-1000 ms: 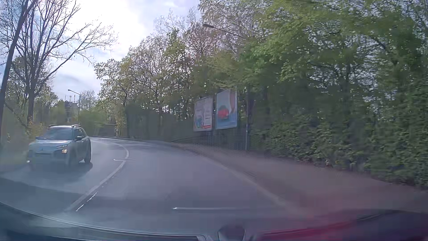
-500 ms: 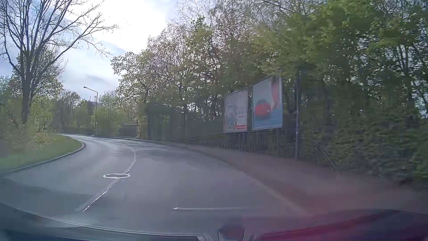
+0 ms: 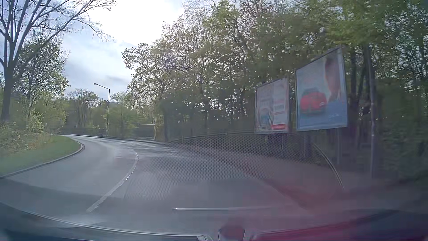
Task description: Follow the waypoints while adhering to traffic rules and regulations
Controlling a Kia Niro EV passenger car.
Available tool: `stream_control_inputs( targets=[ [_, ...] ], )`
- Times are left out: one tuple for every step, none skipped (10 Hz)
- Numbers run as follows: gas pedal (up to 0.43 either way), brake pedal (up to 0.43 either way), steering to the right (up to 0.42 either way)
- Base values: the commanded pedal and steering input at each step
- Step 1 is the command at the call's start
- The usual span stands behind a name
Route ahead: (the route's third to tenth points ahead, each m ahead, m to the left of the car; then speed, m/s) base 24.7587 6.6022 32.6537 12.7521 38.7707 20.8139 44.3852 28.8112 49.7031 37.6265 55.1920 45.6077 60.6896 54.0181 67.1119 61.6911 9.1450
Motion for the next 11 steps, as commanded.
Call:
stream_control_inputs(
  targets=[
    [0.118,0.000,-0.089],
    [0.118,0.000,-0.089],
    [0.118,0.000,-0.088],
    [0.118,0.000,-0.088],
    [0.118,0.000,-0.088],
    [0.118,0.000,-0.087],
    [0.118,0.000,-0.086],
    [0.118,0.000,-0.086],
    [0.118,0.000,-0.086],
    [0.118,0.000,-0.086],
    [0.118,0.000,-0.086]
  ],
)
